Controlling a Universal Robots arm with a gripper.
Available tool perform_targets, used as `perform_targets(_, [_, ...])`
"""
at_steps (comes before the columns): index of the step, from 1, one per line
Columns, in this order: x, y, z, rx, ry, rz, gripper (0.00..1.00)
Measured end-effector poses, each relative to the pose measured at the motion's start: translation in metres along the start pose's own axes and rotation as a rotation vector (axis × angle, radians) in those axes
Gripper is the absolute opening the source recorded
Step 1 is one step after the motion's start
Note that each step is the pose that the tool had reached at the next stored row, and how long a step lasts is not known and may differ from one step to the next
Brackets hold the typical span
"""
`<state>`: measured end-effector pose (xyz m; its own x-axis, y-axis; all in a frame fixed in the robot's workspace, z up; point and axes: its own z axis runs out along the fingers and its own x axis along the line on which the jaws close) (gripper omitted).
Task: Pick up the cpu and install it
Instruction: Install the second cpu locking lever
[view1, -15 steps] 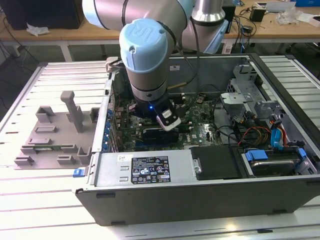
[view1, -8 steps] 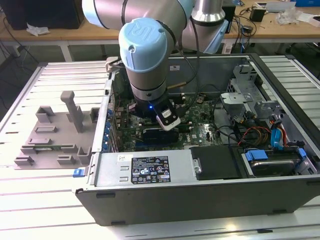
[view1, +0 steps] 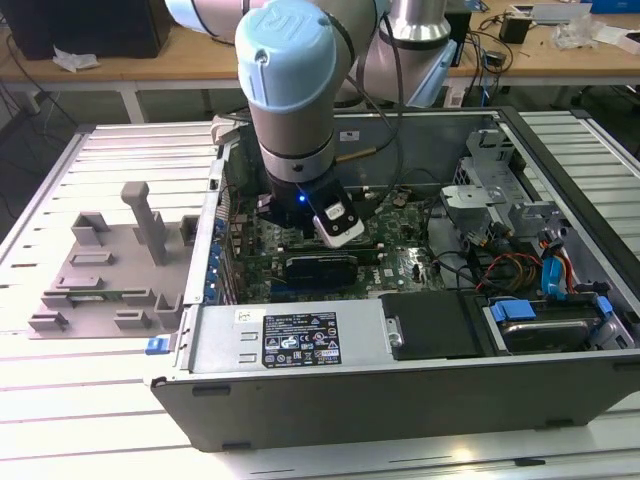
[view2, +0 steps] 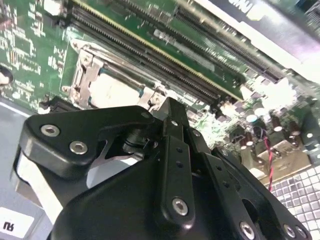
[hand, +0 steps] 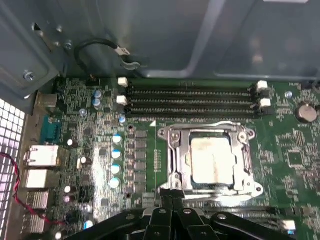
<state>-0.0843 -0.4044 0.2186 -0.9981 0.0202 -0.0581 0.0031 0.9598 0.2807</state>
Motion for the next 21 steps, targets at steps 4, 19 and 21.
perform_targets(4, [-0.0044, 0.0002, -0.0002, 0.0382, -0.0016, 0.013, 0.11])
perform_targets(19, [-0.0269, 0.0366, 0.0118, 0.0844, -0.0104, 0.039, 0.11])
perform_targets(21, [-0.0281, 0.0398, 0.0128, 0.0917, -0.011, 0.04, 0.11])
